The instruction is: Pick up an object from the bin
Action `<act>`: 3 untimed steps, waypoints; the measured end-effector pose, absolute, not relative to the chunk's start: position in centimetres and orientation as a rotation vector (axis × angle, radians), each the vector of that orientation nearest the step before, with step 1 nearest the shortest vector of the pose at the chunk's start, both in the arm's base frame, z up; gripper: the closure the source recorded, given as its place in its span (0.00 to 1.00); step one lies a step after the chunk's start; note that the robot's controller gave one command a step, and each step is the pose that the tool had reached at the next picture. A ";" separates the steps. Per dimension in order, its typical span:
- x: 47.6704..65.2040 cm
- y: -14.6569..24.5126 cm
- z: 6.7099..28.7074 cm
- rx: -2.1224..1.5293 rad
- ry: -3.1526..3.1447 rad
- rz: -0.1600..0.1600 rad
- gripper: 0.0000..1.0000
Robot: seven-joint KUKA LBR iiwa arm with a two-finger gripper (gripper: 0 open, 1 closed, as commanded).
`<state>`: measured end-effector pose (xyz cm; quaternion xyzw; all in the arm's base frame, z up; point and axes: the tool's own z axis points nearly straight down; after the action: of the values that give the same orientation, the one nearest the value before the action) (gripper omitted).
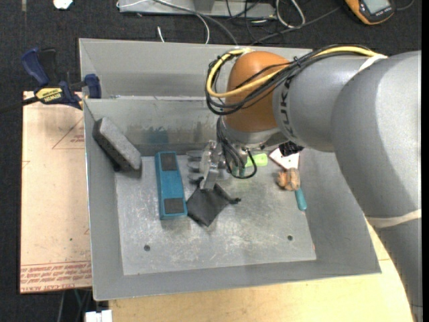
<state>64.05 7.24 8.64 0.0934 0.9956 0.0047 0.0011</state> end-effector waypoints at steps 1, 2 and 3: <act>64.2 7.3 10.1 0.292 3.119 0.018 1.00; 63.9 7.2 12.3 0.293 3.129 0.016 1.00; 64.2 7.3 16.0 0.292 3.121 0.019 1.00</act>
Offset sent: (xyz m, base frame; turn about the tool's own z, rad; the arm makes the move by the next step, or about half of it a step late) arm 0.0014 0.0002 0.0747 -0.0002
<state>64.16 7.27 15.98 0.0932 0.9956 0.0060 0.0033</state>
